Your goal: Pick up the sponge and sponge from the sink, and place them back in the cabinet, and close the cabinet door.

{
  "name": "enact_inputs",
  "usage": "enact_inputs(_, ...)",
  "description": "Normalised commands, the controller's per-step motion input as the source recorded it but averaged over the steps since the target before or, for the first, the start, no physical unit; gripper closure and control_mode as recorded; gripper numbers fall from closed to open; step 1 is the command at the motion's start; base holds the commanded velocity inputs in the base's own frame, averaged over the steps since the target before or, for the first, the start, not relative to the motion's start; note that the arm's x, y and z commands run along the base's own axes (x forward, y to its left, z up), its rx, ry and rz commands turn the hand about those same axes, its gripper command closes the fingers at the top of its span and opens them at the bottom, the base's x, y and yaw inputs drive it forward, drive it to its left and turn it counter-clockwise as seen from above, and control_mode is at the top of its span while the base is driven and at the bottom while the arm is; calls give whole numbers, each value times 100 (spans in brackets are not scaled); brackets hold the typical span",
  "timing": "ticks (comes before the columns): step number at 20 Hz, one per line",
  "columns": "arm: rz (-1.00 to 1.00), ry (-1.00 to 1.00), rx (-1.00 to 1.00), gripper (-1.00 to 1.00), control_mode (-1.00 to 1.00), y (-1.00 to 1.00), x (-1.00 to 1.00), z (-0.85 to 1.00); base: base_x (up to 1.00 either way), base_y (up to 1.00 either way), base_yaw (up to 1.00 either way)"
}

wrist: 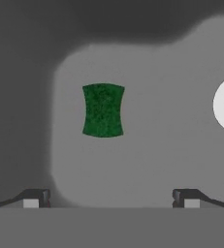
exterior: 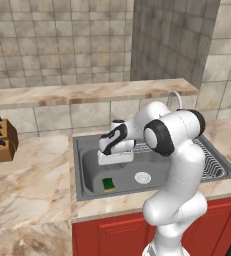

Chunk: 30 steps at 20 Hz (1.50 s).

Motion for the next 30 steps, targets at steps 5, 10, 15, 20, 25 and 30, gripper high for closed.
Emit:
enact_inputs(5, 0, 0, 0, -100, -100, 5, 19, -21, 0, 0, 0)
enact_inputs(10, 0, 0, 0, -100, -100, 11, 21, -22, 0, 0, 0)
enact_inputs(15, 0, 0, 0, -100, -100, 10, 21, -24, 0, 0, 0)
enact_inputs(20, 0, 0, 0, -100, -100, 4, 23, -18, 0, 0, 0)
enact_inputs(25, 0, 0, 0, -100, -100, 0, 9, -16, 0, 0, 0)
enact_inputs(30, 0, 0, 0, -100, -100, 3, 3, -19, 0, 0, 0)
